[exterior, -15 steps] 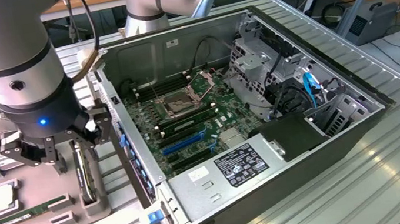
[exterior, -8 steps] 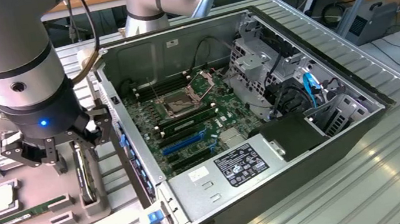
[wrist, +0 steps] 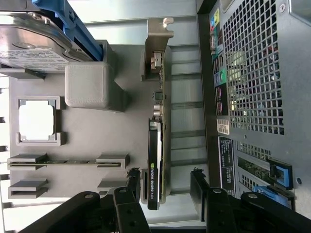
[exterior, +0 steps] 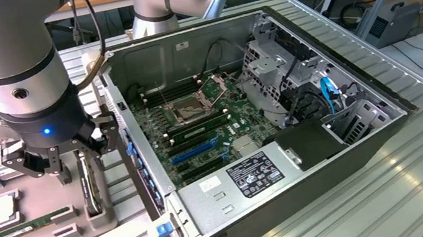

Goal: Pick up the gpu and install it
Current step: 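Pick up the gpu and move the gpu toward the slot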

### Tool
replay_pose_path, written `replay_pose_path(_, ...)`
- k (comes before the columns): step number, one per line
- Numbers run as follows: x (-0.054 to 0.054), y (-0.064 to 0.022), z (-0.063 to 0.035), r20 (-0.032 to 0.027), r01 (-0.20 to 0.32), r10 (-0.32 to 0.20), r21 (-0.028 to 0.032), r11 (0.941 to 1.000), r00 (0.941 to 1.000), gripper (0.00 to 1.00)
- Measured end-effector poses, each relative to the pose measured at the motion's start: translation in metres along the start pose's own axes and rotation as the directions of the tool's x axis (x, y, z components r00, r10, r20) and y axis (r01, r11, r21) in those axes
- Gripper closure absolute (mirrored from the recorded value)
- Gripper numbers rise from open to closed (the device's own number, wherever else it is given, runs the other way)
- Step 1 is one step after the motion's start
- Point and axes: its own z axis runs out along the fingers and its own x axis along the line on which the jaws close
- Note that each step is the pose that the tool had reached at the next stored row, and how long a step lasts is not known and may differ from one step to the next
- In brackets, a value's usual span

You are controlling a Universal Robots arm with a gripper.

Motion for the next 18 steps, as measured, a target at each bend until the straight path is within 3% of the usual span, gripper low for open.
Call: replay_pose_path(18,0.0001,-0.0002,0.0050,0.0000,0.000,0.000,0.0000,1.0000,1.0000,0.46)
